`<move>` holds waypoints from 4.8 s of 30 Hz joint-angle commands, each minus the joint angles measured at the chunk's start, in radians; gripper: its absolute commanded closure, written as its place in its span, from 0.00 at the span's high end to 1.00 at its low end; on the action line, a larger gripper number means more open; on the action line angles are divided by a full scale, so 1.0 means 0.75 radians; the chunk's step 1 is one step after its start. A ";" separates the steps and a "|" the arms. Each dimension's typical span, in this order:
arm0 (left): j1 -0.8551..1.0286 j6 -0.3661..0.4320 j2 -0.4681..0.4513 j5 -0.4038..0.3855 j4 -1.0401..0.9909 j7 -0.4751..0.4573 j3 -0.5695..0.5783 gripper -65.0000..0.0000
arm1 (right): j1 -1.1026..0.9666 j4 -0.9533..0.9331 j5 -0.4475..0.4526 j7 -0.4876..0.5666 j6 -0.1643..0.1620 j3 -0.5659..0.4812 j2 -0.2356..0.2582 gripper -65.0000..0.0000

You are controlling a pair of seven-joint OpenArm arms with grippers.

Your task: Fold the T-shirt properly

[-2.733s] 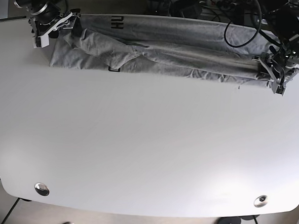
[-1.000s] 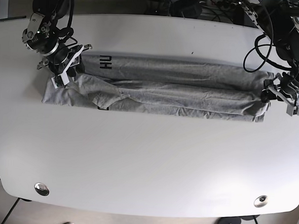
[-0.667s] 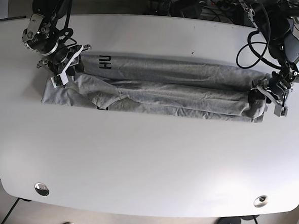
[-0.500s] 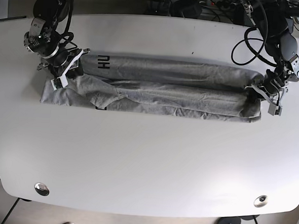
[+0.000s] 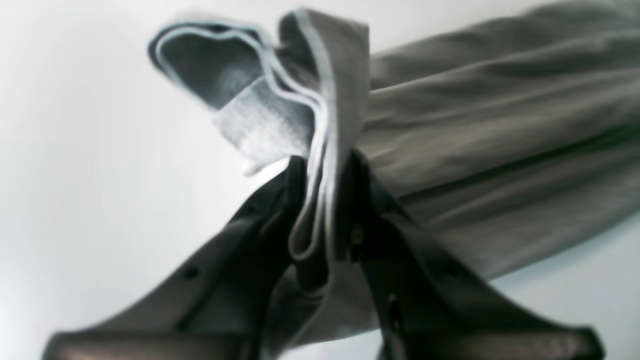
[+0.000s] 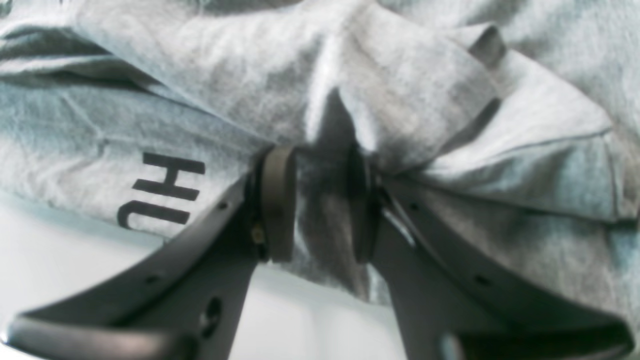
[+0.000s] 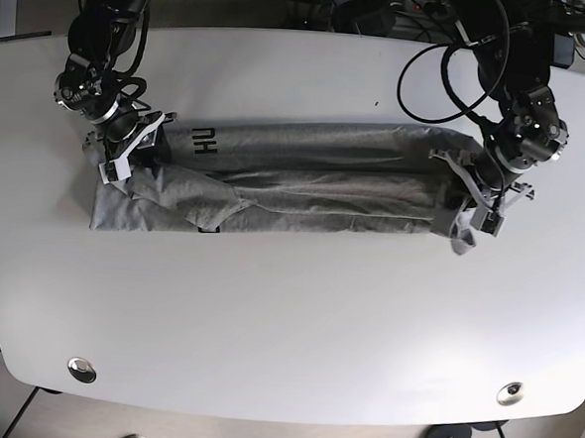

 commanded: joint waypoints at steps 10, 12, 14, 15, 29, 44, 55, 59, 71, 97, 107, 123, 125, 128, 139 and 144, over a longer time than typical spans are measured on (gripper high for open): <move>-0.085 -0.002 0.214 -0.032 -0.183 -0.028 0.332 0.00 | -0.010 0.058 -0.047 -0.065 -0.011 -0.003 -0.020 0.27; -0.107 -0.002 0.216 -0.030 -0.248 -0.096 0.334 0.00 | -0.010 0.060 -0.053 -0.065 -0.011 -0.003 -0.028 0.27; -0.130 -0.002 0.214 -0.030 -0.312 -0.104 0.371 0.00 | -0.008 0.060 -0.053 -0.065 -0.011 -0.003 -0.032 0.27; -0.150 -0.002 0.204 -0.030 -0.328 -0.104 0.412 0.04 | -0.008 0.060 -0.053 -0.065 -0.011 -0.003 -0.034 0.27; -0.220 0.208 0.202 -0.032 -0.183 -0.106 0.793 0.43 | -0.006 0.060 -0.053 -0.065 -0.011 -0.005 -0.034 0.27; -0.044 0.206 -0.052 -0.030 -0.011 -0.169 0.498 0.21 | 0.009 0.437 -0.040 -0.235 -0.011 0.008 -0.038 0.30; -0.040 -0.002 -0.058 -0.032 -0.336 -0.237 0.267 0.00 | 0.260 0.226 0.326 -0.654 -0.011 0.539 0.023 1.00; -0.040 -0.002 -0.060 -0.028 -0.385 -0.264 0.263 0.00 | 0.266 -0.075 0.491 -0.648 -0.011 0.552 0.154 1.00; -0.038 -0.002 -0.060 -0.030 -0.379 -0.264 0.265 0.00 | 0.226 -0.234 0.571 -0.411 -0.011 0.235 0.085 1.00; -0.032 -0.002 0.048 -0.020 -0.389 -0.257 0.265 0.00 | 0.035 0.770 0.590 -0.646 -0.026 0.057 -0.007 0.03; -0.058 -0.002 0.054 -0.024 -0.502 -0.257 0.265 0.00 | 0.101 0.689 0.845 -0.799 -0.079 -0.209 -0.208 0.03; -0.050 -0.002 0.054 -0.032 -0.498 -0.257 0.261 0.00 | 0.330 0.026 0.845 -0.095 -0.390 -0.952 -0.024 0.04; -0.054 -0.002 0.054 -0.032 -0.498 -0.257 0.261 0.00 | 0.350 -0.001 0.845 -0.083 -0.468 -1.001 -0.016 0.17; -0.056 -0.002 0.054 -0.034 -0.496 -0.257 0.261 0.00 | 0.344 0.056 0.845 -0.083 -0.523 -1.011 -0.016 0.53; 0.005 -0.002 0.085 -0.032 0.024 -0.255 0.038 0.00 | 0.269 0.410 0.852 -0.087 -0.523 -1.009 0.054 0.96; 0.048 -0.002 -0.114 -0.030 0.032 -0.255 -0.329 0.01 | 0.213 0.402 0.852 -0.087 -0.521 -1.013 0.066 0.96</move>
